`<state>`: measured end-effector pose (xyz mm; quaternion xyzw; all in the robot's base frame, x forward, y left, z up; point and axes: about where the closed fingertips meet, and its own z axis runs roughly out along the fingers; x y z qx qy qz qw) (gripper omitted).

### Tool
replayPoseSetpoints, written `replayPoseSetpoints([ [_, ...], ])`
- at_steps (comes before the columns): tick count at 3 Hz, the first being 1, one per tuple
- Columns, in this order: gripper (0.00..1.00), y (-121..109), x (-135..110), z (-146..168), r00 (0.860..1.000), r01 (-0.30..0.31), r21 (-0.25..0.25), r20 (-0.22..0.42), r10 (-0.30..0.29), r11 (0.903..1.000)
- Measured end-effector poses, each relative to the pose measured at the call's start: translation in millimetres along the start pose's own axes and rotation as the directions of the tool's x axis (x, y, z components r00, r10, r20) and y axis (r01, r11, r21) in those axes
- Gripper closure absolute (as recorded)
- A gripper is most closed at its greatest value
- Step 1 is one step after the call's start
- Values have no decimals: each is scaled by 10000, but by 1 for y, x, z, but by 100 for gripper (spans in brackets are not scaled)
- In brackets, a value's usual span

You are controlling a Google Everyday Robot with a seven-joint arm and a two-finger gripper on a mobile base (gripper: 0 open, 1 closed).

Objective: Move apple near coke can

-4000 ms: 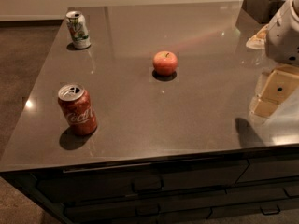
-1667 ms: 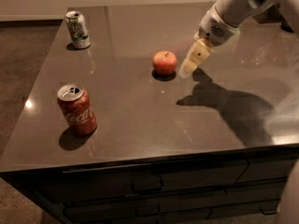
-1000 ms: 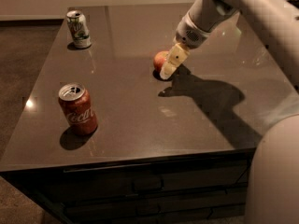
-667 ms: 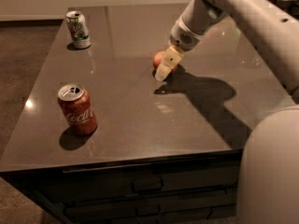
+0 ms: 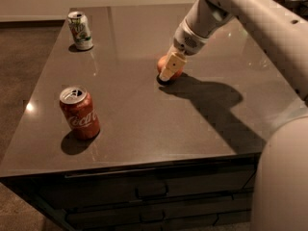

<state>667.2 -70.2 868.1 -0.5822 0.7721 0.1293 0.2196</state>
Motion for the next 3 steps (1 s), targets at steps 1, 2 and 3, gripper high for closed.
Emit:
replayPoseSetpoints([
  [1, 63, 19, -5, -8, 9982, 592, -53, 80, -592, 9982],
  [2, 88, 56, -22, -21, 9871, 1557, -345, 439, -1541, 9872],
  [3, 100, 104, -43, -30, 9618, 2636, -862, 1004, -2548, 9608],
])
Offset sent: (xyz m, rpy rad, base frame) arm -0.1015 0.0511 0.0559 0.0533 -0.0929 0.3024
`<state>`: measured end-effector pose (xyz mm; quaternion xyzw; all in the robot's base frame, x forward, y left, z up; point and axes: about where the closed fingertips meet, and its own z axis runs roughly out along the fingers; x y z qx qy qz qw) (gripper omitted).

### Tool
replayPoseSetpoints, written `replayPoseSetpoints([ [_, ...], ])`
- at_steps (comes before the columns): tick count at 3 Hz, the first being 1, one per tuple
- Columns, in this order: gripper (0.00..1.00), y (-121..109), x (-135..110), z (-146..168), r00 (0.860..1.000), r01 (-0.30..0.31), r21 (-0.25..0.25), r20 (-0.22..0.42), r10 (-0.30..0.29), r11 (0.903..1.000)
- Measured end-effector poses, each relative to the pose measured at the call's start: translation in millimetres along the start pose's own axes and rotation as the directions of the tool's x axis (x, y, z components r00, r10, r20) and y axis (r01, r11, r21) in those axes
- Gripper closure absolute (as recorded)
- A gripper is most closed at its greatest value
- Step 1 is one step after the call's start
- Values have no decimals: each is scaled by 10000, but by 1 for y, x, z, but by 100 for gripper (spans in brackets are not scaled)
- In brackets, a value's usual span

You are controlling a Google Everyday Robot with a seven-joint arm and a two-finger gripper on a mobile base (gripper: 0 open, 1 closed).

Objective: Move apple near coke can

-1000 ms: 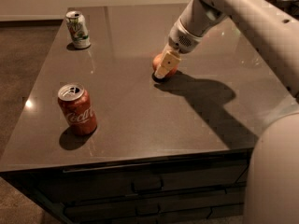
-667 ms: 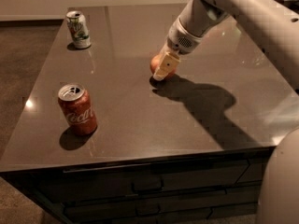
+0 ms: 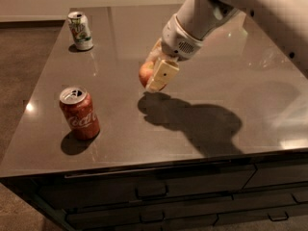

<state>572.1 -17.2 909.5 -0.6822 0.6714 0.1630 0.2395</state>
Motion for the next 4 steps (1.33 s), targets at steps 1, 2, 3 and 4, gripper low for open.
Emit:
replayPoseSetpoints([
  [1, 100, 49, -34, 15, 9883, 1496, -946, 428, -1461, 9842],
  [2, 100, 69, -45, 32, 9758, 2172, -1474, 586, -2107, 9649],
  [3, 100, 77, -51, 50, 9644, 2639, -1593, 596, -2576, 9513],
  [4, 83, 76, -53, 63, 9571, 2887, -1524, 704, -2810, 9452],
])
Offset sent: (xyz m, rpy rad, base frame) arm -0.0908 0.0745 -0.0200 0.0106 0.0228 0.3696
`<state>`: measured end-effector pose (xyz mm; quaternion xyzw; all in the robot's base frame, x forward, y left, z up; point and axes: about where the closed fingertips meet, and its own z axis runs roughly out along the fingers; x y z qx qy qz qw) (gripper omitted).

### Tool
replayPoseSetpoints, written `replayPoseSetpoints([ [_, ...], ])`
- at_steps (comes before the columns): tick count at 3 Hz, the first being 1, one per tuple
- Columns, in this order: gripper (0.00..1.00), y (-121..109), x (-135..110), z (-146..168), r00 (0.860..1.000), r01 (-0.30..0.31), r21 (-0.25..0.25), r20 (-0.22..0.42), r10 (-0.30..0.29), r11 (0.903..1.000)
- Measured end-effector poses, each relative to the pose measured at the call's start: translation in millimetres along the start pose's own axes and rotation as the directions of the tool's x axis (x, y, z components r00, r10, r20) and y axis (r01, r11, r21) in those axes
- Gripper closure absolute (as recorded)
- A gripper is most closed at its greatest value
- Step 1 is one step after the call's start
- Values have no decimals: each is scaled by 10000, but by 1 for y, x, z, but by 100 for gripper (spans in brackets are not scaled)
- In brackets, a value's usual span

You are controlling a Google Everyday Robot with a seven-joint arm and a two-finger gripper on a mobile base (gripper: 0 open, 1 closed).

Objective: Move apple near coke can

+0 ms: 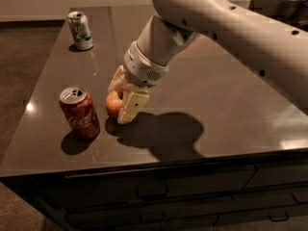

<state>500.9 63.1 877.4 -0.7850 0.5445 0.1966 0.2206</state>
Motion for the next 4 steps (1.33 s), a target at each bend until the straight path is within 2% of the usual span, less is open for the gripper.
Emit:
replayPoseSetpoints([
  [1, 59, -4, 2, 11, 9999, 146, -24, 50, -146, 9999],
  [2, 36, -7, 10, 17, 10000, -16, -297, -94, 13, 9996],
  [3, 13, -7, 10, 18, 10000, 2, -319, -93, -5, 9995],
  [4, 0, -6, 9, 19, 10000, 18, -338, -92, -21, 9994],
])
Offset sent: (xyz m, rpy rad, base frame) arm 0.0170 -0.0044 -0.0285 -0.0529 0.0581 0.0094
